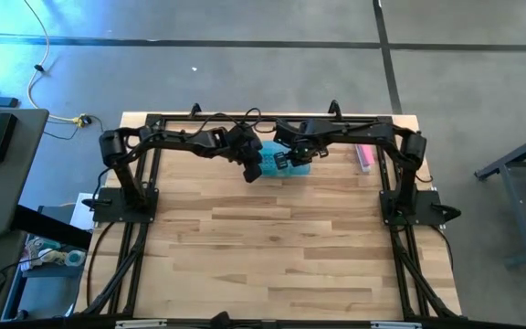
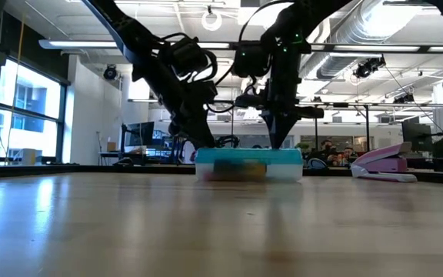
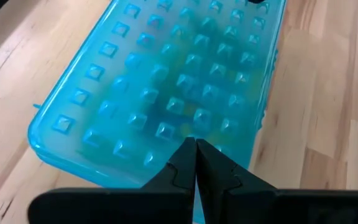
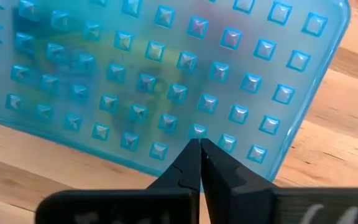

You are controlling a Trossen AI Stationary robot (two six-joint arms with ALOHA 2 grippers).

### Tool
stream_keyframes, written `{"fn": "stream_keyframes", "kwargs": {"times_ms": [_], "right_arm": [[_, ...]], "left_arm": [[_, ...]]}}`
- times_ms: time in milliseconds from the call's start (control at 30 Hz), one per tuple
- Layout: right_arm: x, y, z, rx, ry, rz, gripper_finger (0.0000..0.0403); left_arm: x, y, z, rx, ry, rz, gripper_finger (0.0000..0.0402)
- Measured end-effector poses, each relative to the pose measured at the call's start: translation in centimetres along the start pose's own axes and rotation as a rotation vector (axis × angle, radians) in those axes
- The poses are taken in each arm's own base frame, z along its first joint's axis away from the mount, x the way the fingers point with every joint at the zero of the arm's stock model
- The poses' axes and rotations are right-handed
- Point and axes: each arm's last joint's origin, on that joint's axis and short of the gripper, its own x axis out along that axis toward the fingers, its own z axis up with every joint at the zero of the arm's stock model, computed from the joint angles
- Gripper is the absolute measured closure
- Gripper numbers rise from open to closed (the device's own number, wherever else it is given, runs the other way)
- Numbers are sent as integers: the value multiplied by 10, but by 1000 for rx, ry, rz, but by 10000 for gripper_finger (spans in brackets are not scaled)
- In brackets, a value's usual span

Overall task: Pack school essentials
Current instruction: Close the supply box, then return to Home Position

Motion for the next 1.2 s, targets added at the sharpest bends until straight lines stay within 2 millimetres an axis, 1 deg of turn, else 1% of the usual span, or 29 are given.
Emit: {"fn": "stream_keyframes", "kwargs": {"times_ms": [167, 300, 400, 633, 867, 1067, 1200], "right_arm": [[-12, 0, -2, -5, -43, 12, 403], [-30, -3, -4, -7, -83, 38, 403], [-48, -6, -6, -21, -135, 49, 403], [-96, -18, -14, -81, -270, 119, 403], [-145, -31, -30, -283, -428, 161, 403], [-175, -43, -45, -511, -525, 173, 403], [-194, -52, -56, -642, -567, 223, 403]], "left_arm": [[-16, -1, 3, -1, -16, 5, 401], [-39, 2, 12, 0, -73, 11, 401], [-57, 6, 15, 22, -97, 24, 401], [-109, 6, 24, 33, -210, 8, 401], [-156, -5, 27, 31, -339, -82, 401], [-188, -11, 27, -21, -431, -138, 401], [-209, -15, 25, -58, -491, -161, 401]]}}
